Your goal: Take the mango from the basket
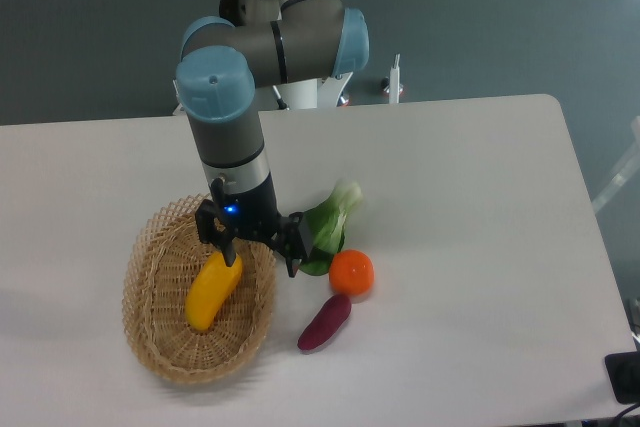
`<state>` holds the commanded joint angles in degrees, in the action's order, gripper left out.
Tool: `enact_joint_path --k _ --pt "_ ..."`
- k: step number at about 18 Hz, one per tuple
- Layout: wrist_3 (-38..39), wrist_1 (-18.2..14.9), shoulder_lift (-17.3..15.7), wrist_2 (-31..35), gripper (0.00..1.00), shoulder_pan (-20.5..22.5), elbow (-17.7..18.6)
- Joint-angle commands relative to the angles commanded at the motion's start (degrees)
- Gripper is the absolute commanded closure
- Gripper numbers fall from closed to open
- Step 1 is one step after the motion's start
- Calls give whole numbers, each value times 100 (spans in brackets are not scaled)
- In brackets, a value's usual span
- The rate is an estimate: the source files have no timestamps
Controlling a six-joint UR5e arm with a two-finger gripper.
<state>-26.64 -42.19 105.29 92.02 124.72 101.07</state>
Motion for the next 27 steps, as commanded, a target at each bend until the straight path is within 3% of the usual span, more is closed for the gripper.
enact_joint_path --k 9,13,16,27 --pt "431 35 44 -18 0 -44 149" --pt "528 53 70 -35 0 -307 518" --pt "519 61 447 -35 0 -509 554" --pt "387 184 1002 -35 0 -712 387"
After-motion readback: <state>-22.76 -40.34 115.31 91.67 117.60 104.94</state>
